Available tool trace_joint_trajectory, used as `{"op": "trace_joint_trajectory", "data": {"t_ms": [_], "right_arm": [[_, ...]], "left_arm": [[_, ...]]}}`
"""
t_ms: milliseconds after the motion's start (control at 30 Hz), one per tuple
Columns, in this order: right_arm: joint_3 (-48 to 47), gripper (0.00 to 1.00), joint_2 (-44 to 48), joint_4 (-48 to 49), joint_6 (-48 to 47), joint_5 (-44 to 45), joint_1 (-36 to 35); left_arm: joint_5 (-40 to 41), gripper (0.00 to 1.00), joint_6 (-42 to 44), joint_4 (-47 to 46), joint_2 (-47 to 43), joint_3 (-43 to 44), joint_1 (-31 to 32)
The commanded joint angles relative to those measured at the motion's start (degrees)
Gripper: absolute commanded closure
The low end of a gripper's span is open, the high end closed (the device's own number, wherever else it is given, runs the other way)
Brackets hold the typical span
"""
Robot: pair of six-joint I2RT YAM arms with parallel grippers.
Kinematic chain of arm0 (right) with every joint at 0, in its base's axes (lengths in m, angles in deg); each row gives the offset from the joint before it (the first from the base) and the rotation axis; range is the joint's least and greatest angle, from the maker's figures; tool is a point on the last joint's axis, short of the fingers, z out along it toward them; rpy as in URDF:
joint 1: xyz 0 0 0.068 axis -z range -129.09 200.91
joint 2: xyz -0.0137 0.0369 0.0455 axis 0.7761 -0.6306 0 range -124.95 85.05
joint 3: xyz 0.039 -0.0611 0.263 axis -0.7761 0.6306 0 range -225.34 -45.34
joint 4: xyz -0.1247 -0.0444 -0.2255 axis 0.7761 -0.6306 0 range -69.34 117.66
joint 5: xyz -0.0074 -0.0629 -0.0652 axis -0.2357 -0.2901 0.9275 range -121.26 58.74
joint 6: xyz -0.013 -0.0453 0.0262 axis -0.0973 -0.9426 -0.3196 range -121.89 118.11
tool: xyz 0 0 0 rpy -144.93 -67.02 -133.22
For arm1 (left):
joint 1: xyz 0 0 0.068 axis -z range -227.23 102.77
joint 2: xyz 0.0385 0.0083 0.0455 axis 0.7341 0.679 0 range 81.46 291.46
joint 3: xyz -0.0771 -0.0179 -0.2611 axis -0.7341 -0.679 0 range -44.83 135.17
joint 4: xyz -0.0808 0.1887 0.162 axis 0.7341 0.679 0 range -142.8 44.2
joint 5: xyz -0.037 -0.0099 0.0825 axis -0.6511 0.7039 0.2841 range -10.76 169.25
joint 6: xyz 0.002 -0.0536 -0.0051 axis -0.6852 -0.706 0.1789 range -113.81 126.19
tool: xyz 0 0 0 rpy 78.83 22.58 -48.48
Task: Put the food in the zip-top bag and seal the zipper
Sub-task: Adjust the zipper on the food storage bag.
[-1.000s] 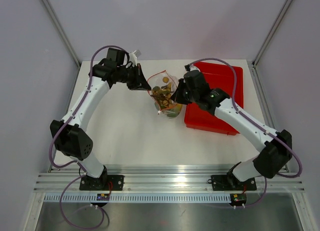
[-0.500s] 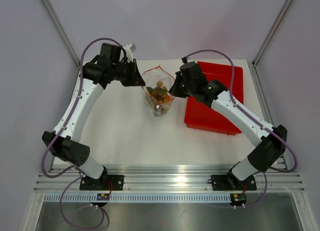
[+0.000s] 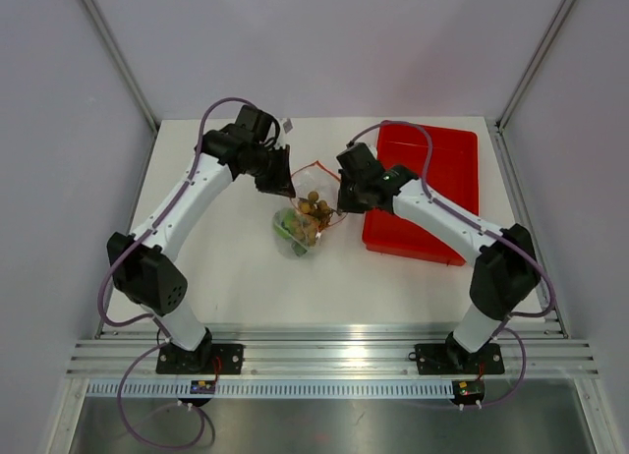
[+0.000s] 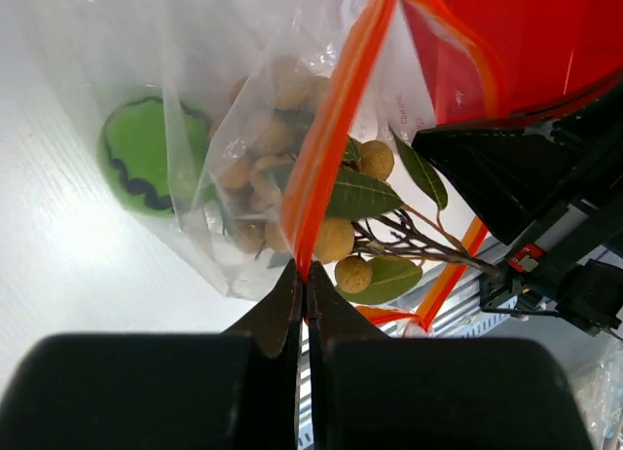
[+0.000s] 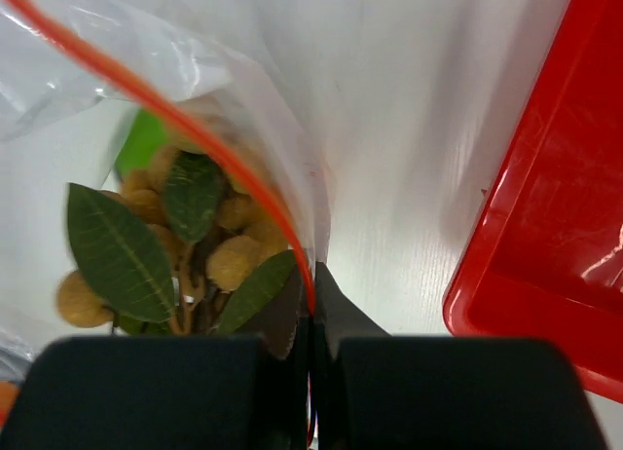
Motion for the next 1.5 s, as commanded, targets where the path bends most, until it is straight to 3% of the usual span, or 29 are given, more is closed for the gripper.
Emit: {"op": "trace_joint_trajectory", "data": {"t_ms": [0, 167, 367, 400, 433, 567, 767, 1067, 1100, 1167, 1233, 1333, 1400, 1433, 1467], "right_arm": [[-6.22, 1.0, 9.98, 0.61, -1.74, 2.97, -0.92], [-3.08, 1.0, 13.69, 3.32, -1.92, 2.88, -0.92], [2.3, 0.91, 7.56, 5.18, -2.7, 5.87, -0.22], [1.69, 0.86, 6.84, 3.61, -3.4, 5.87, -0.04], [0.29, 0.66, 6.49, 2.64, -4.02, 5.87, 0.05], [0.54, 0.5, 12.87, 3.32, -5.17, 4.47, -0.04], [-0.07, 0.5, 19.57, 2.72, -6.05, 2.54, -0.04], [2.65, 0.5, 21.6, -0.71, -6.66, 3.32, -0.04], [2.48, 0.47, 21.43, -1.76, -7.1, 3.84, -0.04], [1.6, 0.29, 20.64, -2.38, -8.15, 6.22, -0.04], [-0.67, 0.23, 19.15, -3.78, -11.05, 8.68, 0.05], [-4.1, 0.23, 13.79, -6.77, -14.21, 10.7, 0.31], [-5.78, 0.28, 9.48, -8.27, -14.92, 11.05, 0.4], [-5.96, 0.36, 8.43, -8.53, -14.92, 11.14, 0.49], [-6.05, 0.61, 7.55, -8.19, -14.23, 10.97, 0.49]], "left_arm": [[4.46, 1.0, 0.71, -0.72, -8.77, 10.31, 1.0], [3.67, 1.0, 0.63, -2.65, -9.84, 9.89, 1.97], [1.3, 1.0, 0.71, -10.38, -5.18, -0.4, 2.23], [0.6, 1.0, 0.8, -10.13, -2.74, -0.4, 2.32], [-0.62, 1.0, 0.8, -9.52, -1.93, -0.06, 2.49], [-0.55, 1.0, -0.07, -10.56, -2.18, 0.74, 2.85], [-3.01, 1.0, -0.69, -9.69, -1.66, 5.39, 3.11], [-5.55, 1.0, 1.41, -6.88, -1.66, 10.49, 3.9], [-5.9, 1.0, 2.2, -6.44, -1.57, 11.19, 3.9], [-7.31, 1.0, 4.57, -4.25, -1.22, 13.04, 3.9], [-8.45, 1.0, 6.5, -2.92, -1.13, 13.92, 3.9], [-10.9, 1.0, 8.18, -2.57, -1.31, 13.57, 3.9], [-11.53, 1.0, 8.36, -2.57, -1.31, 13.22, 3.9], [-11.62, 1.0, 8.79, -2.74, -1.39, 12.78, 3.9], [-11.53, 1.0, 9.15, -2.83, -1.48, 12.52, 3.9]]}}
